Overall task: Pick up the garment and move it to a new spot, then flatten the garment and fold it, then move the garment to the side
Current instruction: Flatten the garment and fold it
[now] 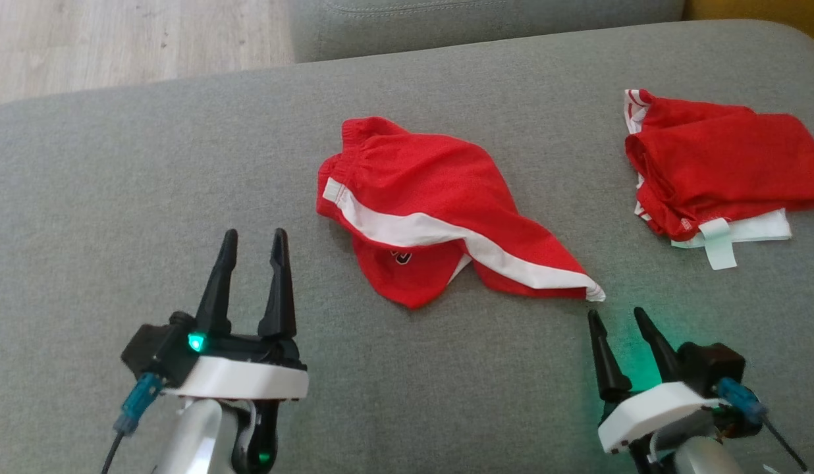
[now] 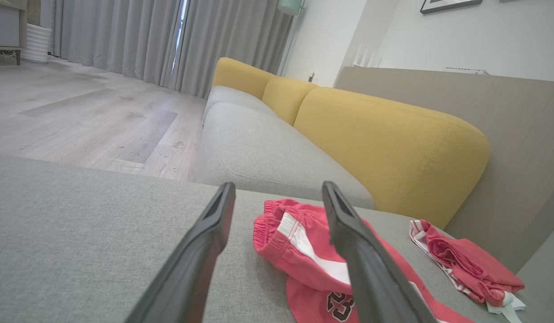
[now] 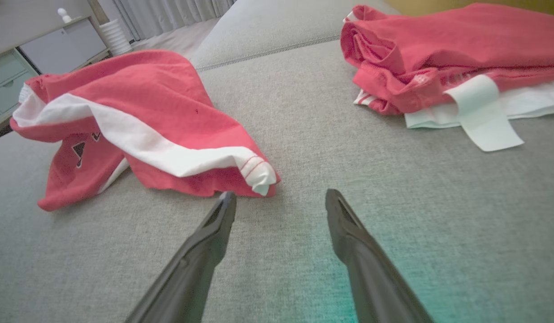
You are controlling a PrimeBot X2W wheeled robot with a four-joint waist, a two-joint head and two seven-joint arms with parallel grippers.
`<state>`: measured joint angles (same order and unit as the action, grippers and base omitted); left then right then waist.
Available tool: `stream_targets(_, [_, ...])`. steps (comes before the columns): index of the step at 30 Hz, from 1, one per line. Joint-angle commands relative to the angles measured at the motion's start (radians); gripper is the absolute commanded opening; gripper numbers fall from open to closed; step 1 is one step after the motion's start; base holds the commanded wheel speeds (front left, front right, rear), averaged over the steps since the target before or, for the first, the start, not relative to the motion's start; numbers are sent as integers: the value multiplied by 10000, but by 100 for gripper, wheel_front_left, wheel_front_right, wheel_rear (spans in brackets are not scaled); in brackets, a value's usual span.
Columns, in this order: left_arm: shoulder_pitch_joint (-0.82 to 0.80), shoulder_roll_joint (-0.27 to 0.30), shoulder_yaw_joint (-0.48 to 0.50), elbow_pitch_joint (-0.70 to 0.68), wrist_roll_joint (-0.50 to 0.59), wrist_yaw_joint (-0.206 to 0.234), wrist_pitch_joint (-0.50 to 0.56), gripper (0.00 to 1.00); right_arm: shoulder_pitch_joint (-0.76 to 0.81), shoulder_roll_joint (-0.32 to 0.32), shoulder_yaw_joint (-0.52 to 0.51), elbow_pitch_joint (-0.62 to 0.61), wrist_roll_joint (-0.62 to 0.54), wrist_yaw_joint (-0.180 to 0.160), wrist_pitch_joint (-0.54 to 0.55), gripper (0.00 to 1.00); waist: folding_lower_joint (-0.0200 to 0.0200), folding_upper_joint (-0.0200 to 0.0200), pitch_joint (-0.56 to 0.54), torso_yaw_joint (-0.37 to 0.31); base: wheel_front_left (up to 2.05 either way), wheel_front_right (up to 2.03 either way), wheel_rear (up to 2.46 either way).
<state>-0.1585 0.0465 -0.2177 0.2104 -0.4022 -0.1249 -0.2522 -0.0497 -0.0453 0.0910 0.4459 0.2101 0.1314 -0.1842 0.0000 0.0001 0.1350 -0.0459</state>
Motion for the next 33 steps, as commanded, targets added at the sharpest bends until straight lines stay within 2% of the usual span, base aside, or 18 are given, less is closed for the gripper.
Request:
stream_targets(1, [-264, 42, 250, -281, -16, -57, -95, 100, -353, -50, 279, -182, -162, -7, -7, 100, 0, -1, 15, 31, 0, 0, 0])
stream_targets(9, [-401, 74, 200, -252, 10, -57, -95, 100, -987, -49, 185, 317, -1214, -7, -18, 100, 0, -1, 201, 226, 0, 0, 0])
stream_targets(20, [-447, 80, 212, -187, -42, -57, -95, 100, -1198, -49, -102, 527, -1789, -7, -110, 100, 0, -1, 264, 433, 0, 0, 0])
stream_targets(21, [-444, 80, 215, -185, -45, -57, -95, 100, -1197, -49, -107, 522, -1812, -7, -111, 96, 0, -1, 260, 435, 0, 0, 0])
stream_targets(23, [-444, 77, 220, -176, -51, -57, -95, 100, -1206, -49, -109, 498, -1839, -7, -107, 40, 0, -1, 255, 438, 0, 0, 0])
stream_targets(24, [-448, 76, 220, -173, -53, -57, -95, 100, -1211, -49, -103, 480, -1855, -7, -101, 0, 0, -1, 257, 441, 0, 0, 0])
stream_targets(33, [-462, 74, 295, -179, -72, -57, -95, 100, -1155, -49, -140, 255, -2073, -7, 33, 0, 0, -1, 260, 387, 0, 0, 0])
